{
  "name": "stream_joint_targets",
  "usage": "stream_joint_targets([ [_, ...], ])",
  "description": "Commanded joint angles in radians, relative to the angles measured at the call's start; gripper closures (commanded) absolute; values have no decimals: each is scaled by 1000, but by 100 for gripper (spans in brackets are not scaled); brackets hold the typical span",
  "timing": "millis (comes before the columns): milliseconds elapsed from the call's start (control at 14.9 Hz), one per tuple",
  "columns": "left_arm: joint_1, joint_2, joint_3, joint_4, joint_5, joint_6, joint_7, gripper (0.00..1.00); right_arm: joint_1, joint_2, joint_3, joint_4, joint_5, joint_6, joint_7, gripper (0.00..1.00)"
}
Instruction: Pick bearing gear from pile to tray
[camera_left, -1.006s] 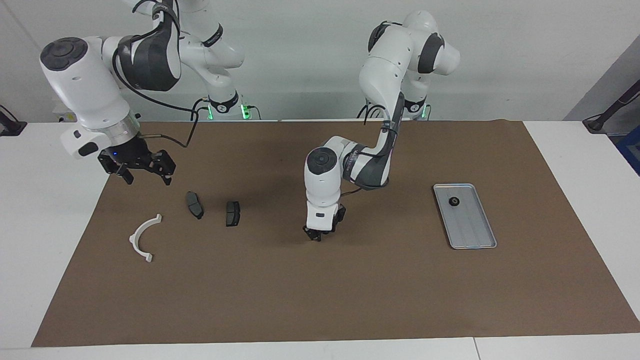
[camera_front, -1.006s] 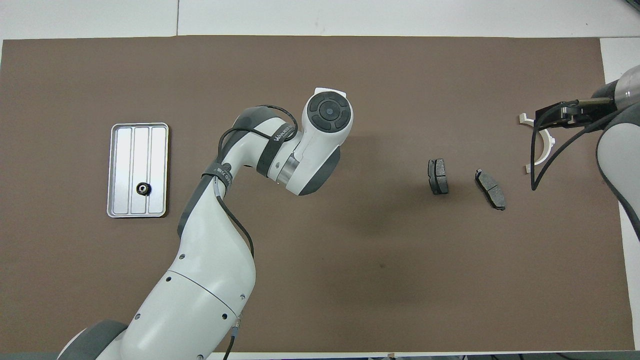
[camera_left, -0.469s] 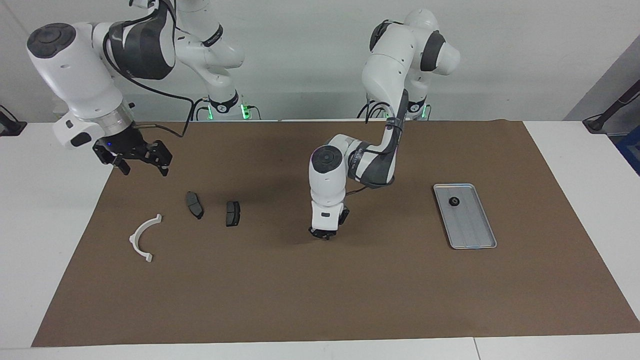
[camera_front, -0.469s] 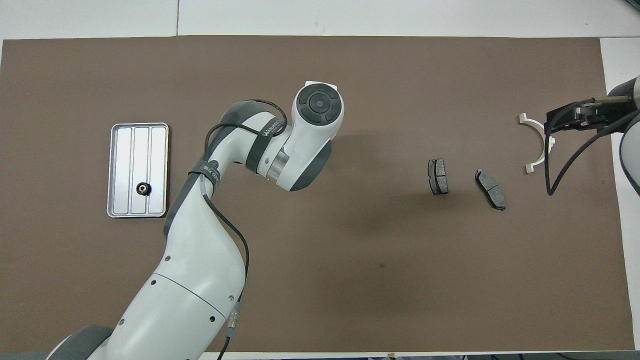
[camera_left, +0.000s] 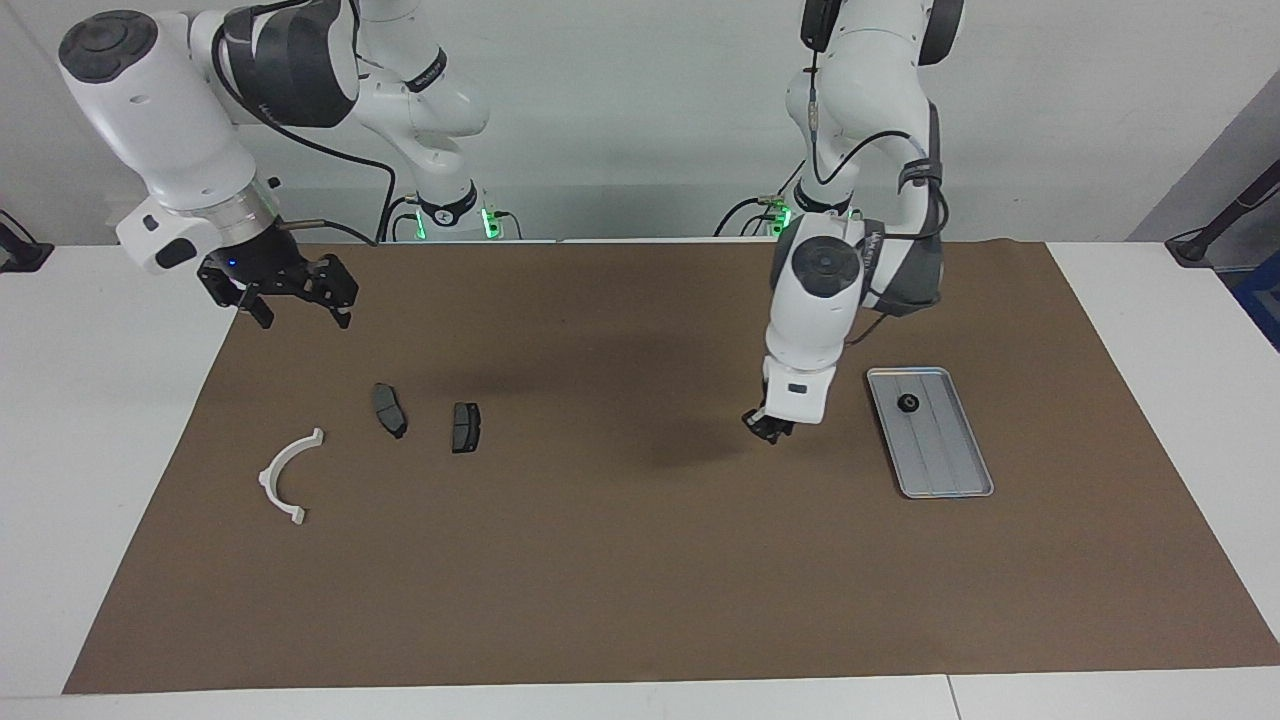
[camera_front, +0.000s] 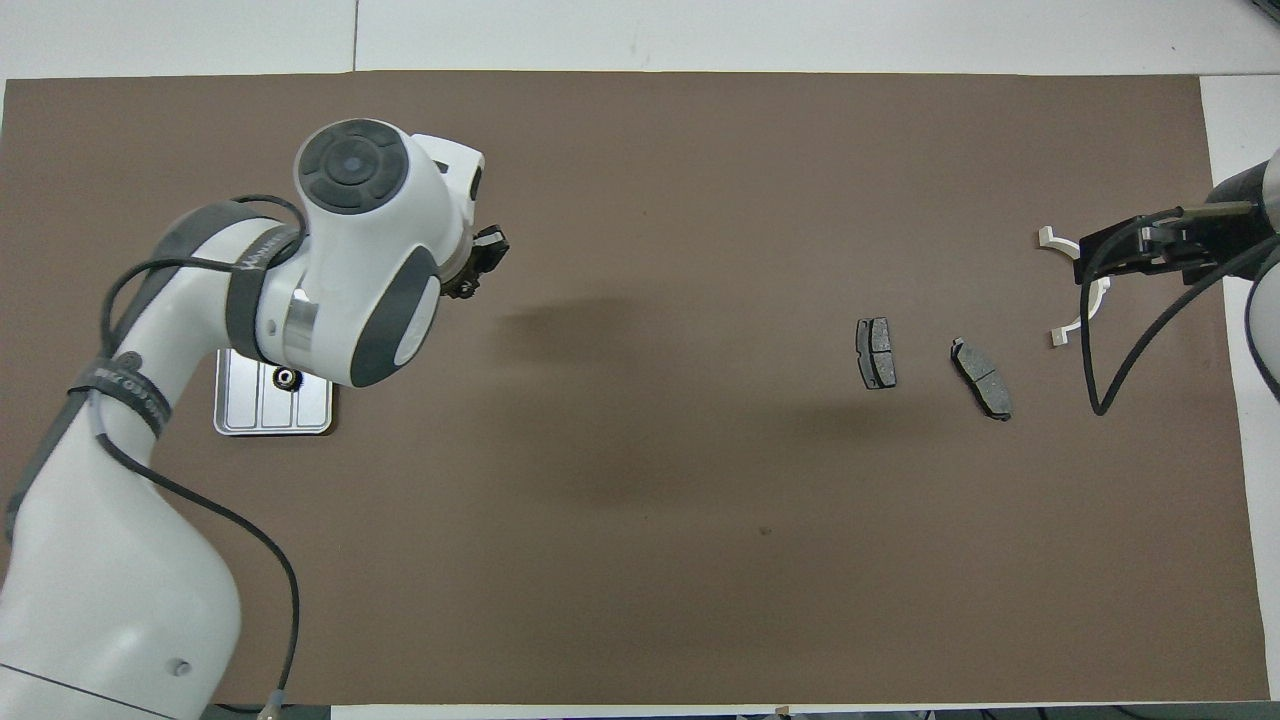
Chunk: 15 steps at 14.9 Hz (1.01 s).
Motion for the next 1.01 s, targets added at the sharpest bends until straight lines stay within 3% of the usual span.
stream_joint_targets([
  [0, 119, -33, -10, -81, -8, 85, 235, 100, 10, -12, 5, -6, 26, -28, -1, 0],
  [268, 262, -24, -12, -95, -10, 125, 525, 100, 10, -12, 14, -6, 26, -21, 0, 0],
  [671, 354, -29, -12, -237, -10, 258, 614, 100, 7, -17, 14, -14, 26, -16, -9, 0],
  [939, 369, -23, -12, -245, -11, 278, 616, 100, 7, -23, 14, -26, 26, -12, -12, 0],
])
